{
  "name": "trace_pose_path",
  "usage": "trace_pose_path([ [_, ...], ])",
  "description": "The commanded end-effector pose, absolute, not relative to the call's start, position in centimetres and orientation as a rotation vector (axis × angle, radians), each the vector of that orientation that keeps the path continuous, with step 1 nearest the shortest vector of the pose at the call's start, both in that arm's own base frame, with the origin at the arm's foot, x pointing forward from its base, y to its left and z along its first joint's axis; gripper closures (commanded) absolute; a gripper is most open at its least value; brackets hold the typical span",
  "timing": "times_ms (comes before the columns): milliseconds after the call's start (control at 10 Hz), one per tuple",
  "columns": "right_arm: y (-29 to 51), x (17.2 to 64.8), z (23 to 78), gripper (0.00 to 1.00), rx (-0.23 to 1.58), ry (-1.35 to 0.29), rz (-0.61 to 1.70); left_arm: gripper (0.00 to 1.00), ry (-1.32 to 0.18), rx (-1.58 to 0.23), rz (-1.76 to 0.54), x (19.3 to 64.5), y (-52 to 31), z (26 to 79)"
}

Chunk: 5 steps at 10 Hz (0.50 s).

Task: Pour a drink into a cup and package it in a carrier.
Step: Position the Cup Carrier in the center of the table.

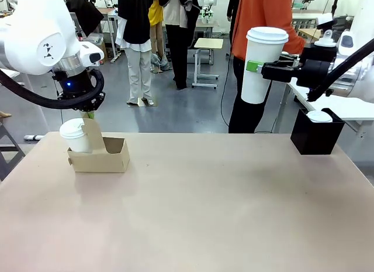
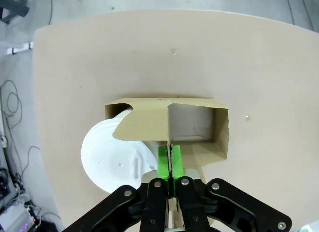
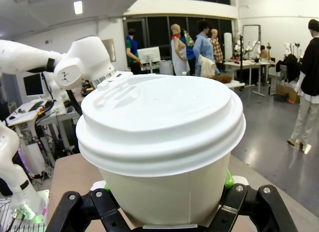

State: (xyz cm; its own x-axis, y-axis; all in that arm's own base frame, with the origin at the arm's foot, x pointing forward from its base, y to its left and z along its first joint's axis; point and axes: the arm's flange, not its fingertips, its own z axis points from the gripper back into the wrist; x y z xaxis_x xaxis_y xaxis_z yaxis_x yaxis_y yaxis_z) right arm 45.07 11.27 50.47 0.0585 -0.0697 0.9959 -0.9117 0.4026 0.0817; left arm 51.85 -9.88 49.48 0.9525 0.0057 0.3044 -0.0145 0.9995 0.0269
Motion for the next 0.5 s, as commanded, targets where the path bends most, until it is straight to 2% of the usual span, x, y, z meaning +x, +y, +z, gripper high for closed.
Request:
trace_pose_path([
  [0, 11.5, 45.1, 50.8, 0.19, 0.973, -1.374, 0.824, 1.00, -0.309, 0.032, -0.006, 51.8, -9.9, 49.5],
  [200, 11.5, 45.1, 50.8, 0.19, 0.973, -1.374, 0.824, 0.98, -0.309, 0.029, 0.009, 51.8, -9.9, 49.5],
  [400, 11.5, 45.1, 50.8, 0.19, 0.973, -1.374, 0.824, 0.98, -0.319, 0.042, 0.059, 50.7, -10.0, 51.9],
])
